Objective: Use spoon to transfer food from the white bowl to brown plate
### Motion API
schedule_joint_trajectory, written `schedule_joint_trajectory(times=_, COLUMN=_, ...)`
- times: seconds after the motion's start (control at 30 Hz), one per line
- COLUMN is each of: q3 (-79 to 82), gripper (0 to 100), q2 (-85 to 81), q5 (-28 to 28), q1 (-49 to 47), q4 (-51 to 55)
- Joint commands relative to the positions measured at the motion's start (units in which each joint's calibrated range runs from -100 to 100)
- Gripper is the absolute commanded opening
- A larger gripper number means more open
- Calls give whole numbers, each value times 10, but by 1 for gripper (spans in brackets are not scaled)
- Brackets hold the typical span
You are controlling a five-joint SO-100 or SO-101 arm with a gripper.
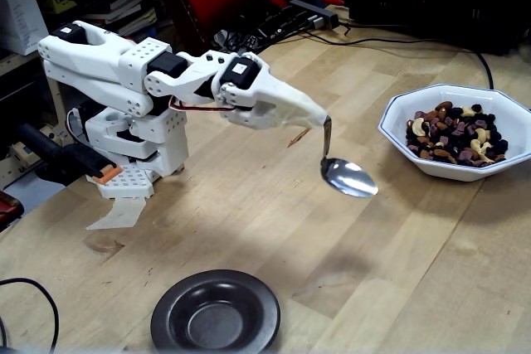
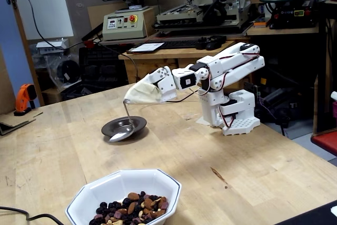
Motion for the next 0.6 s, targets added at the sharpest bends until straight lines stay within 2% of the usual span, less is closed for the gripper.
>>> schedule_joint_trajectory(times=0.0, q3=-2, gripper=4, q2=1, q5=-1, q1=0, q4=-62)
schedule_joint_trajectory(times=0.17, q3=-2, gripper=4, q2=1, q5=23, q1=0, q4=-97)
schedule_joint_trajectory(times=0.4, q3=-3, gripper=4, q2=1, q5=116, q1=-5, q4=-100)
schedule_joint_trajectory(times=0.57, q3=-33, gripper=4, q2=10, q5=128, q1=-3, q4=-100)
